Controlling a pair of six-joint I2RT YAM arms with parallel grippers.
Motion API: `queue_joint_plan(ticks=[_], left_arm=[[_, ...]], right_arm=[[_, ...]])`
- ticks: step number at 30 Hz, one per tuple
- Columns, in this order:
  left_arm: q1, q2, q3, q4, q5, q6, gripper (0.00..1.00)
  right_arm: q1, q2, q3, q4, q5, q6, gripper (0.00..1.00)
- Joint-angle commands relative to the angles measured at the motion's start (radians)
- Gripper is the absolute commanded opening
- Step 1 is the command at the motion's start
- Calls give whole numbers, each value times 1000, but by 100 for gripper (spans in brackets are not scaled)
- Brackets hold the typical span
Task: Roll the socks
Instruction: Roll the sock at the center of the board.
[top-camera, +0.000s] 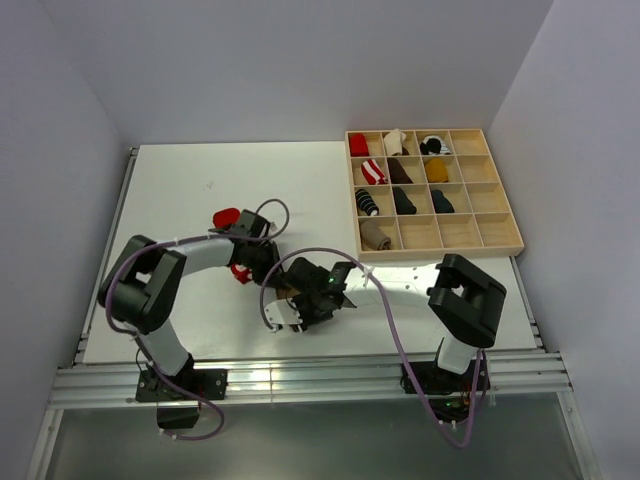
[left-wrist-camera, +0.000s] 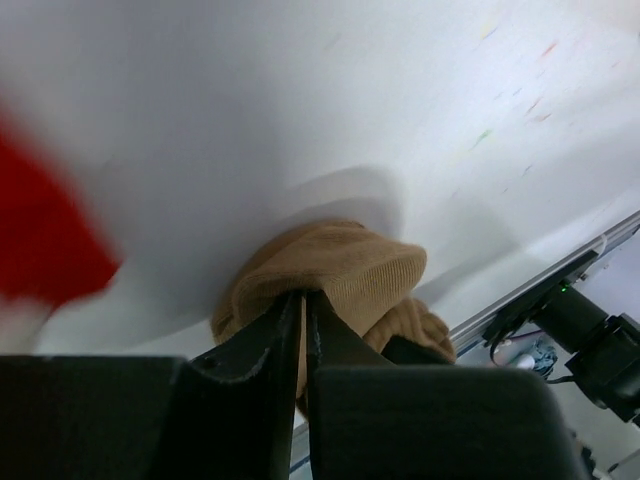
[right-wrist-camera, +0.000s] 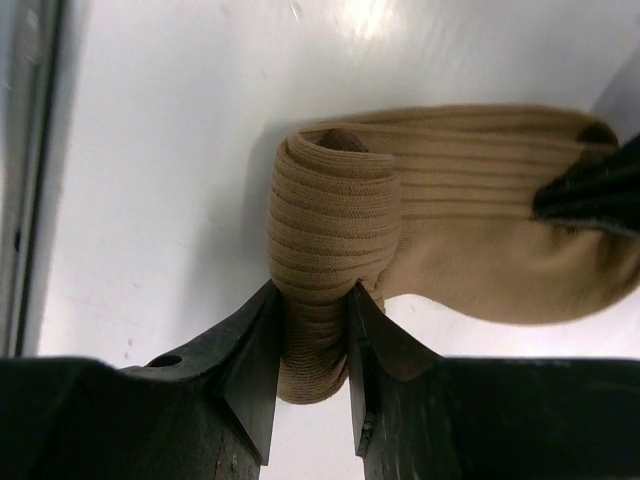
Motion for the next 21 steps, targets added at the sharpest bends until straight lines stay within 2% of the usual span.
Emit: queue_joint_plan(ticks=[1,5,10,13,14,21], left_arm=[[-23,120,109,5,-30,54,12],[-60,244,280,-24,-22,78,10],[-71,289,344,-40,-53,94,11],[-64,270,354,-32,-62,90,16],[-58,264,356,-26,-59,84,20],[-40,258,443,-26,-41,99,38]], right_arm=[[-22,7,-53,-173,68,19,24],[-22,-5,-51,-218,89,30,25],[-46,94,18,-291,56,10,25],[-101,193,114,-378,-41,-13,25],[-120,240,171,-434,-97,-25,25],[-227,374,341,-599,-203,-56,25]])
